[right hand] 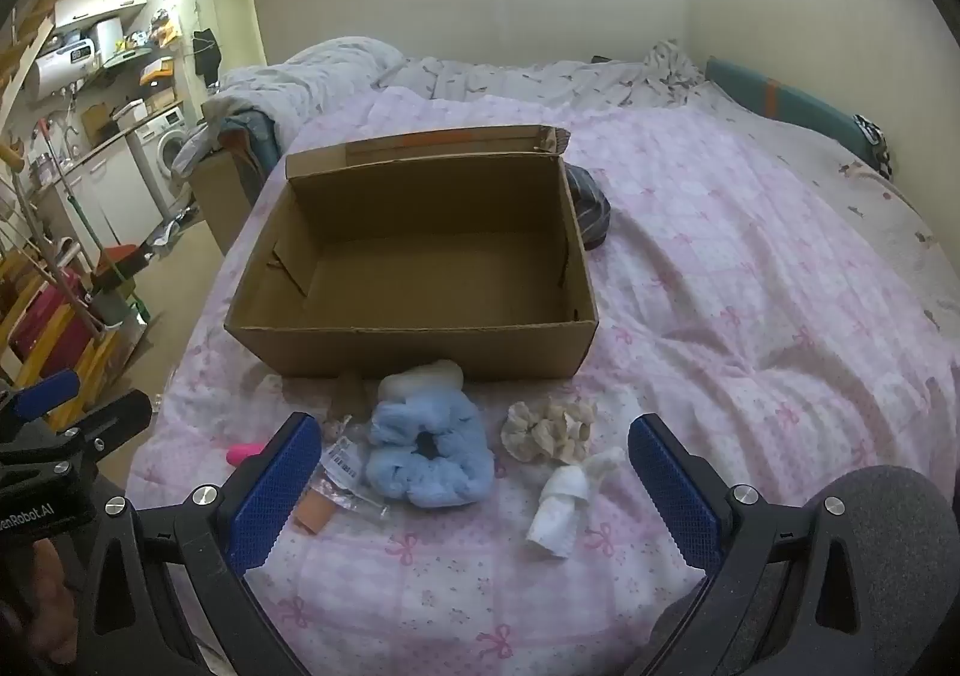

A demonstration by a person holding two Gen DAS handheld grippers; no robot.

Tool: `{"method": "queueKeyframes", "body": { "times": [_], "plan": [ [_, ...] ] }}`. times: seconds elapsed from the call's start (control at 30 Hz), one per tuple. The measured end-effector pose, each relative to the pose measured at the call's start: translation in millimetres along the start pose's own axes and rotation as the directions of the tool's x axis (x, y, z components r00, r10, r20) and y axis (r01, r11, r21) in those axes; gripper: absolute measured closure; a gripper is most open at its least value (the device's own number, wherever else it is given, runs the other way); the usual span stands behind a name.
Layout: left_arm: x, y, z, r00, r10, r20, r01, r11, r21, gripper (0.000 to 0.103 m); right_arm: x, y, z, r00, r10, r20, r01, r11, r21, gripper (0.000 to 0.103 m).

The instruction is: Organize soft objects

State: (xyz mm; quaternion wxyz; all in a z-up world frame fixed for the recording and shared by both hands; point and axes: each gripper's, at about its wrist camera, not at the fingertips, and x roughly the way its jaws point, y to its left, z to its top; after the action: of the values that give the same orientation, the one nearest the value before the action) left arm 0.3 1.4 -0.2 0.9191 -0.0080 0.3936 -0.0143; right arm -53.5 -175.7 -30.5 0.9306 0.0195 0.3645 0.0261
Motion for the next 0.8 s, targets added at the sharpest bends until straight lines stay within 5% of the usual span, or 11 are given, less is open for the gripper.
{"method": "queueKeyframes", "body": {
  "times": [0.8],
  "plan": [
    [1.0,-1.4,-1.2,1.000,0.025,0.009,-0.025,1.000,0.009,0.000,-0.7,-0.4,1.7,1.000,-0.010,-0.009,0.010,1.000,-0.005,0.000]
  ]
}}
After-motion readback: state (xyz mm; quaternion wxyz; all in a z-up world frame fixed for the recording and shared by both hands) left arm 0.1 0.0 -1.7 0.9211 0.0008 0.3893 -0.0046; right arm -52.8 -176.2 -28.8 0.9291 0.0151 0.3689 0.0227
